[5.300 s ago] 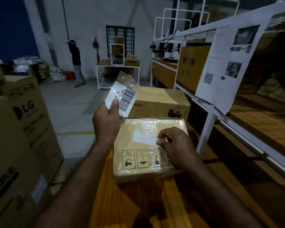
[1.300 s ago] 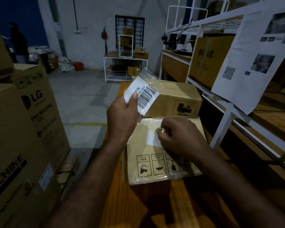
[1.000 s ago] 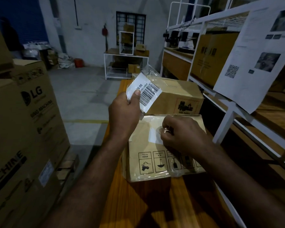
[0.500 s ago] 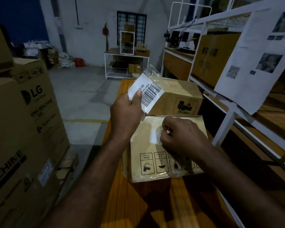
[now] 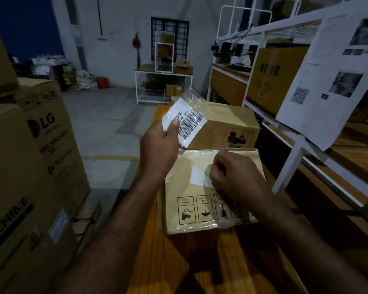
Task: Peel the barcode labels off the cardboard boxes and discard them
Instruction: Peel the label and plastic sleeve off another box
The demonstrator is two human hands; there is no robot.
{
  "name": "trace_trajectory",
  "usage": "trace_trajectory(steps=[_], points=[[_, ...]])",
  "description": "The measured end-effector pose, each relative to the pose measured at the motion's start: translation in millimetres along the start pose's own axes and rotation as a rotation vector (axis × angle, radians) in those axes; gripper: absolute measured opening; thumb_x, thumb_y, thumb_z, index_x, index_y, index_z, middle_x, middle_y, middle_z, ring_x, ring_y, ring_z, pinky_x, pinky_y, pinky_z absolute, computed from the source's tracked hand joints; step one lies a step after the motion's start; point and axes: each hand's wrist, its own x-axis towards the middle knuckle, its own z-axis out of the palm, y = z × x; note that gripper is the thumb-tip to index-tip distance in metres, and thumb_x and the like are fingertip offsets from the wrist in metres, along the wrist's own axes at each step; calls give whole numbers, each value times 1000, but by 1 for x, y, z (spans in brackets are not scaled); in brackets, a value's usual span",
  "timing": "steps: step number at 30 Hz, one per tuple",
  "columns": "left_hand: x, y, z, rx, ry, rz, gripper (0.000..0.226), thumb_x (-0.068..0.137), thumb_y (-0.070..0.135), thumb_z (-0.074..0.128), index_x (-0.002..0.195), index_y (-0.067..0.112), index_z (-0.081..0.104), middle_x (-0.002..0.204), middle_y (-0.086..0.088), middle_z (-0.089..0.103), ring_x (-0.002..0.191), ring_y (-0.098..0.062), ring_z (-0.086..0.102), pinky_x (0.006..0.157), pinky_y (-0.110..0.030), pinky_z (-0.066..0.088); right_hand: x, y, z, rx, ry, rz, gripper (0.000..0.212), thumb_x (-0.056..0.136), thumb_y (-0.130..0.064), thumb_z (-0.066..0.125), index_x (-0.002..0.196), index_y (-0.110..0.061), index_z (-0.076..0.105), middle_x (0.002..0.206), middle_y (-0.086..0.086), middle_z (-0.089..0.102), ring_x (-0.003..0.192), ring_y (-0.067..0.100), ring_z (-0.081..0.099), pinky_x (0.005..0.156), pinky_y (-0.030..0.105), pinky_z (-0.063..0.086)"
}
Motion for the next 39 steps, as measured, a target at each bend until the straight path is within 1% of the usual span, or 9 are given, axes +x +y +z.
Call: trace_trajectory(steps=[4,8,13,19,25,28,31,34,39], points=[[7,-2,-5,-88,-41,-31,30,98,40,58,105,14,70,94,3,76,80,-8,73,68,-31,61,-5,25,-10,283,234,222,3,92,-28,62,94,-31,61,89,-12,61,79,1,60,64,22,52],[5,-7,-10,-211,-67,-51,13,97,31,61,100,21,69,90,5,76,80,-8,74,67,-27,59,-26,60,-13,334,394,409,8,92,-28,60,99,-30,61,97,-9,64,86,9,64,71,38,58],[-12,10,-10,-270,47,-52,10,98,25,60,90,25,66,84,11,71,68,4,69,57,-13,52,-42,48,-12,482,357,490,15,98,-30,51,87,-41,53,91,-10,61,86,15,64,69,41,56],[-32,48,-43,-177,124,50,16,99,34,57,92,22,65,76,13,68,63,4,68,48,-11,47,-65,27,-62,288,198,467,22,97,-37,51,113,-28,62,89,-5,66,80,13,65,61,34,54],[-58,32,-58,32,14,100,20,95,47,59,88,30,67,80,2,75,65,-10,73,55,-38,60,-99,-6,-58,-106,114,315,41,93,-39,54,131,-24,54,120,0,61,105,19,58,81,30,46],[-61,40,-55,186,-63,99,25,95,49,59,92,26,70,78,6,74,67,-8,73,60,-43,62,-108,-2,-56,-137,158,226,39,92,-38,52,126,-20,58,131,3,52,112,22,54,83,30,43],[-61,48,-49,396,-94,97,35,95,53,55,94,23,70,79,6,74,69,-10,70,65,-42,60,-116,-3,-62,-58,141,-89,26,93,-35,58,111,-20,69,121,-2,60,108,16,56,86,41,51],[-71,49,-49,462,-73,169,39,96,55,51,96,22,69,81,5,73,69,-12,69,61,-40,59,-121,-4,-69,41,-12,-281,24,86,-40,62,100,-25,74,104,-13,63,101,4,56,80,36,50],[-78,46,-55,397,-41,175,40,96,56,51,95,20,69,79,5,73,67,-11,70,59,-41,59,-118,-5,-101,70,-354,-209,52,74,-66,59,118,-39,66,123,-31,49,116,-8,46,86,23,51]])
